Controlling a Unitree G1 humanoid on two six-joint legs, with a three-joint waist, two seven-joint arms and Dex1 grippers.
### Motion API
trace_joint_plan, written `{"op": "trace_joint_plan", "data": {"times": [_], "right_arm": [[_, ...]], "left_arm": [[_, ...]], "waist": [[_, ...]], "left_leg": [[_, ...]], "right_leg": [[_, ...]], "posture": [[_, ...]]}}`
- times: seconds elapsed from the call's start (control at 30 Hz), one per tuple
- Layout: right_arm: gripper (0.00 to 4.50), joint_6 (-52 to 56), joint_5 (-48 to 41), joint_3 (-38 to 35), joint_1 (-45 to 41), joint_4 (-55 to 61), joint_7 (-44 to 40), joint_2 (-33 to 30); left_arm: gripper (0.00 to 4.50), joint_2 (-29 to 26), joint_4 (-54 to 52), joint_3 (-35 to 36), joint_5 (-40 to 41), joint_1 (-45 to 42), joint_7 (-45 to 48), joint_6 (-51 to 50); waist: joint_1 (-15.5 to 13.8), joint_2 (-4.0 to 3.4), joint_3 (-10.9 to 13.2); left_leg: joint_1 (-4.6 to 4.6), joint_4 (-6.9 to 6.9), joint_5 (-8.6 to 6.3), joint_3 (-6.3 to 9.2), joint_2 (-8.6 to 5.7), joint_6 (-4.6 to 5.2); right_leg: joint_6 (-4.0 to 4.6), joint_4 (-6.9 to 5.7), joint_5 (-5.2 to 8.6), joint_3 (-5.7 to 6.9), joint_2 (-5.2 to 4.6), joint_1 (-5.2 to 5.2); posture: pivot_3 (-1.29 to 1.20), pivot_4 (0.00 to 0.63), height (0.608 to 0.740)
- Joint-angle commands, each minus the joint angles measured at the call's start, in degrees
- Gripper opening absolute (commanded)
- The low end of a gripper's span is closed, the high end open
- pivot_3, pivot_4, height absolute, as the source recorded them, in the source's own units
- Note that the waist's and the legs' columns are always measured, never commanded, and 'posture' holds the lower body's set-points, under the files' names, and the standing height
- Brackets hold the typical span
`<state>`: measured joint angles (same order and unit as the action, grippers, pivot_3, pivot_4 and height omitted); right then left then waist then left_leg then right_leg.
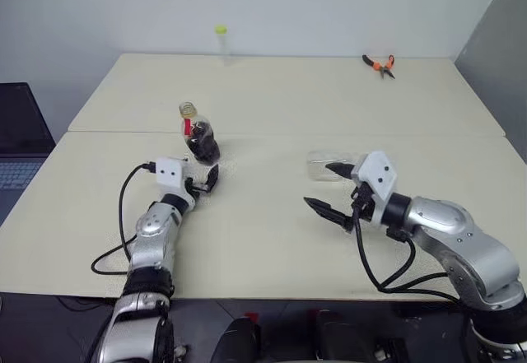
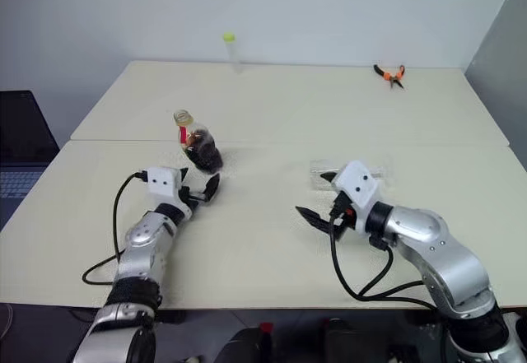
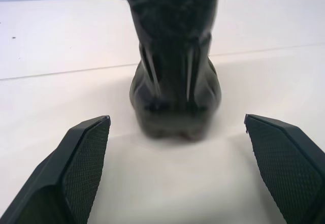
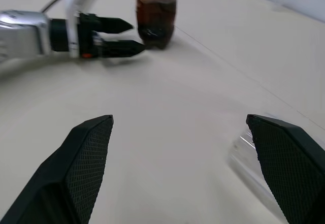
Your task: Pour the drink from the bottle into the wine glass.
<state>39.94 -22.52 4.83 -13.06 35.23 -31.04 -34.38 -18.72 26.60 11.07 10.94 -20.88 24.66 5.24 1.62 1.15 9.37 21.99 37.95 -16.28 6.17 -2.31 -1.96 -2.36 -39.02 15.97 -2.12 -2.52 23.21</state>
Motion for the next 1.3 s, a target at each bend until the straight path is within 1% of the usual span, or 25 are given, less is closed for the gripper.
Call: {"op": "trace_joint_plan", "data": {"times": [0.03, 0.13, 0.17, 0.27, 0.3, 0.33, 0.37, 0.4, 0.43, 0.5, 0.63, 0.73, 0.9, 1.1, 1.2, 1.23, 1.3], "right_arm": [[4.50, -4.8, 5.0, -4.2, 4.2, 1.3, 2.9, -1.4], [4.50, -11.7, 14.7, -3.9, 8.0, -1.7, 6.9, -3.8], [4.50, -13.8, 19.9, -2.6, 8.4, -3.4, 9.4, -5.0], [4.50, -17.8, 31.5, 1.7, 7.8, -7.6, 13.8, -7.6], [4.50, -19.8, 36.3, 3.8, 7.2, -9.3, 15.1, -8.6], [4.50, -22.3, 43.6, 7.4, 5.8, -12.1, 16.7, -10.6], [4.50, -24.2, 48.7, 9.7, 4.8, -14.1, 17.7, -11.7], [4.50, -25.5, 54.1, 12.2, 3.4, -16.7, 19.4, -12.4], [4.50, -26.0, 58.0, 13.9, 2.1, -18.9, 20.6, -12.4], [4.50, -26.2, 62.7, 15.7, 0.1, -22.5, 22.6, -10.8], [4.50, -26.6, 68.8, 17.5, -2.7, -27.5, 24.2, -7.2], [4.50, -25.9, 73.0, 19.0, -4.9, -31.8, 25.3, -4.1], [4.50, -26.7, 74.6, 19.1, -8.9, -39.6, 27.1, 0.3], [4.50, -27.7, 75.8, 19.7, -14.2, -50.5, 31.0, 4.0], [3.88, -27.5, 75.9, 19.8, -15.1, -53.2, 32.1, 5.3], [3.59, -27.3, 75.8, 19.6, -15.2, -53.5, 32.2, 5.7], [2.87, -26.9, 75.9, 19.6, -15.0, -53.8, 32.5, 6.2]], "left_arm": [[4.48, -1.4, -13.7, -0.7, 1.9, 5.4, 1.4, -5.4], [4.48, -2.6, -21.7, -2.0, 2.3, 10.0, 3.5, -8.5], [4.48, -2.9, -24.7, -3.2, 2.5, 11.3, 4.8, -9.0], [4.48, -3.5, -30.3, -7.0, 3.1, 12.6, 8.7, -10.1], [4.48, -3.6, -31.3, -8.0, 3.7, 12.2, 10.1, -10.9], [4.48, -4.1, -32.0, -9.0, 4.8, 11.0, 12.3, -12.1], [4.48, -4.4, -32.3, -9.5, 5.6, 10.2, 13.7, -13.0], [4.48, -5.0, -32.4, -10.0, 6.6, 9.0, 15.6, -14.2], [4.48, -5.6, -32.1, -10.4, 7.1, 7.8, 17.2, -14.7], [4.48, -6.8, -31.6, -11.0, 8.3, 5.8, 20.3, -15.7], [4.48, -8.1, -30.3, -11.1, 9.7, 3.1, 24.7, -16.3], [4.48, -9.0, -28.9, -12.0, 9.3, 1.8, 28.4, -14.9], [4.48, -8.4, -27.5, -13.0, 8.5, 0.0, 29.8, -13.9], [4.48, -7.3, -25.5, -13.2, 7.7, -1.5, 29.5, -12.3], [4.50, -6.9, -24.9, -13.0, 7.4, -1.7, 28.9, -11.7], [4.50, -6.8, -24.8, -12.9, 7.4, -1.7, 28.8, -11.6], [4.50, -6.7, -24.7, -12.8, 7.3, -1.7, 28.5, -11.4]], "waist": [[0.0, 0.00, 0.0], [-0.1, 0.00, 0.0], [-0.1, -0.01, 0.0], [-0.1, -0.01, 0.0], [-0.1, -0.01, 0.0], [-0.1, -0.02, 0.0], [-0.1, -0.02, 0.0], [-0.1, -0.02, 0.0], [0.0, -0.02, 0.0], [0.1, -0.02, 0.0], [0.2, -0.02, 0.0], [0.2, -0.02, 0.0], [0.2, -0.02, 0.0], [0.4, 0.00, 0.0], [0.3, 0.02, 0.0], [0.3, 0.02, 0.0], [0.4, 0.06, -0.1]], "left_leg": [[0.01, 0.00, 0.00, 0.00, 0.00, 0.00], [-0.01, 0.00, 0.00, -0.04, 0.00, 0.00], [-0.03, 0.00, 0.00, -0.05, 0.00, 0.00], [-0.08, 0.00, 0.03, -0.14, -0.01, -0.06], [-0.09, 0.00, 0.04, -0.15, -0.01, -0.07], [-0.09, 0.00, 0.04, -0.17, -0.01, -0.07], [-0.10, 0.00, 0.04, -0.21, 0.00, -0.08], [-0.10, -0.01, 0.05, -0.24, -0.01, -0.08], [-0.12, 0.00, 0.05, -0.27, 0.03, -0.08], [-0.12, -0.04, 0.05, -0.30, 0.06, -0.08], [-0.12, -0.06, 0.05, -0.39, 0.09, -0.09], [-0.12, -0.02, 0.05, -0.43, 0.08, -0.09], [-0.13, -0.01, 0.05, -0.41, 0.08, -0.09], [-0.18, -0.02, 0.05, -0.43, 0.10, -0.09], [-0.18, -0.02, 0.05, -0.43, 0.09, -0.09], [-0.18, -0.01, 0.05, -0.42, 0.09, -0.09], [-0.18, -0.02, 0.05, -0.42, 0.10, -0.09]], "right_leg": [[0.00, 0.00, 0.00, -0.01, 0.00, 0.00], [0.00, 0.00, 0.00, -0.03, -0.01, -0.02], [0.00, 0.00, 0.00, -0.03, -0.01, -0.02], [0.00, -0.02, 0.00, -0.01, 0.01, -0.05], [0.00, -0.01, 0.00, -0.01, 0.03, -0.05], [0.00, -0.01, 0.00, -0.01, 0.04, -0.05], [-0.01, -0.02, 0.00, -0.03, 0.06, -0.05], [-0.01, -0.02, 0.00, -0.03, 0.23, -0.04], [0.00, -0.02, 0.00, -0.04, 0.27, -0.05], [0.00, -0.02, 0.00, -0.06, 0.32, -0.02], [0.01, 0.00, 0.01, -0.14, 0.33, -0.02], [0.00, 0.01, 0.00, -0.16, 0.32, -0.02], [0.01, -0.01, 0.00, -0.16, 0.32, -0.03], [0.03, -0.02, -0.01, -0.18, 0.34, -0.03], [0.03, -0.02, -0.01, -0.18, 0.34, -0.03], [0.03, -0.02, -0.01, -0.17, 0.34, -0.03], [0.03, -0.02, -0.01, -0.18, 0.34, -0.03]], "posture": [[0.00, 0.150, 0.740], [0.00, 0.150, 0.740], [0.00, 0.150, 0.740], [0.00, 0.150, 0.740], [0.00, 0.150, 0.740], [0.00, 0.150, 0.740], [0.00, 0.150, 0.740], [0.00, 0.150, 0.740], [0.00, 0.150, 0.740], [0.00, 0.150, 0.740], [0.00, 0.150, 0.740], [0.00, 0.150, 0.740], [0.00, 0.150, 0.740], [0.00, 0.150, 0.740], [0.00, 0.150, 0.740], [0.00, 0.150, 0.740], [0.00, 0.150, 0.740]]}}
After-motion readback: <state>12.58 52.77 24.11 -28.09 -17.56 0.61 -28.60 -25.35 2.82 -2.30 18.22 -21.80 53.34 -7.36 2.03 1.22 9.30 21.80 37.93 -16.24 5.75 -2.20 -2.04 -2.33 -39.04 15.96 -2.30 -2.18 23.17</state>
